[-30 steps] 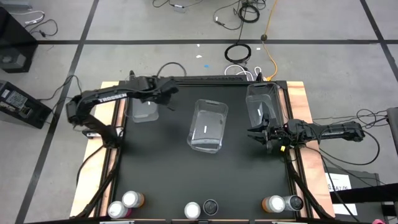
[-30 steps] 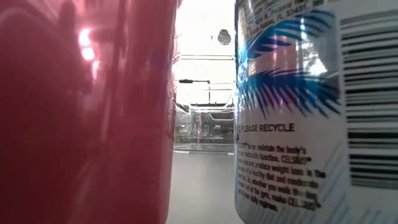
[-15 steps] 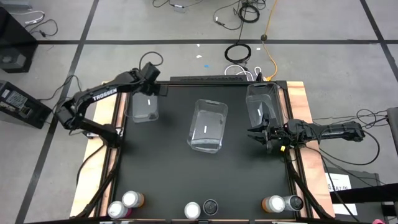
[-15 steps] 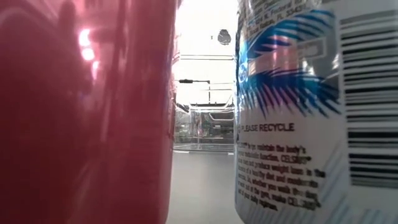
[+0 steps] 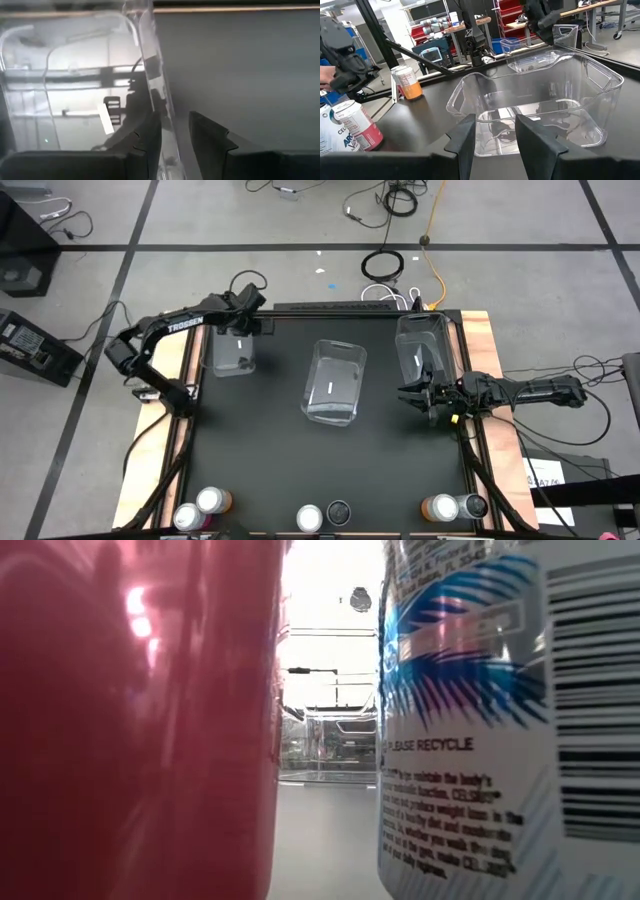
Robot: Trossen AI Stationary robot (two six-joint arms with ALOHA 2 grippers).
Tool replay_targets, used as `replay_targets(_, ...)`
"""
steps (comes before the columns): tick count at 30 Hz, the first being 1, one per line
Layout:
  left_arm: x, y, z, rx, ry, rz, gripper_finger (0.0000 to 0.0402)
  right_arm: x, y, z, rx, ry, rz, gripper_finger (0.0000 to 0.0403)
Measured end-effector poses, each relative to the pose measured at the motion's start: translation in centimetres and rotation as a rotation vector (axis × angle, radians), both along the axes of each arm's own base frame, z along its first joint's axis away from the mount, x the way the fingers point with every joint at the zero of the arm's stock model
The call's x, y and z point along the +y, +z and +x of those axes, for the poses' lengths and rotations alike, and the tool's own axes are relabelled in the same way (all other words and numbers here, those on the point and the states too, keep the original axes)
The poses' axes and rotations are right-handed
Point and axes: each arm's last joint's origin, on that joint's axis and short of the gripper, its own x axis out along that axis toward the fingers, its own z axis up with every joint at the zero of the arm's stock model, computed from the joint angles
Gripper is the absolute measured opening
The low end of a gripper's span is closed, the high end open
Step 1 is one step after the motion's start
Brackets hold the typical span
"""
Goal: Sort soda cans
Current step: Move the left transparent bin to the center of the table
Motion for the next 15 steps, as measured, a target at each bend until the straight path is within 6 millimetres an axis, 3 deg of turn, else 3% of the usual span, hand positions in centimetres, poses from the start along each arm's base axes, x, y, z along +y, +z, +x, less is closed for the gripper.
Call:
replay_targets(4, -0.1, -1.0, 0.3, 0.013, 0.052, -0.061, 0.0094, 0.0, 0.0, 0.0, 0.000, 0.000, 0.000, 0.0130)
replay_targets(9, -1.7, -1.1, 1.4, 0.033, 0.103, -0.063, 0.0015, 0.0, 0.0, 0.0, 0.000, 0.000, 0.000, 0.0130)
replay_targets(15, -5.2, -1.0, 4.0, -0.014, 0.132, -0.078, 0.0008, 0.0, 0.0, 0.0, 0.000, 0.000, 0.000, 0.0130)
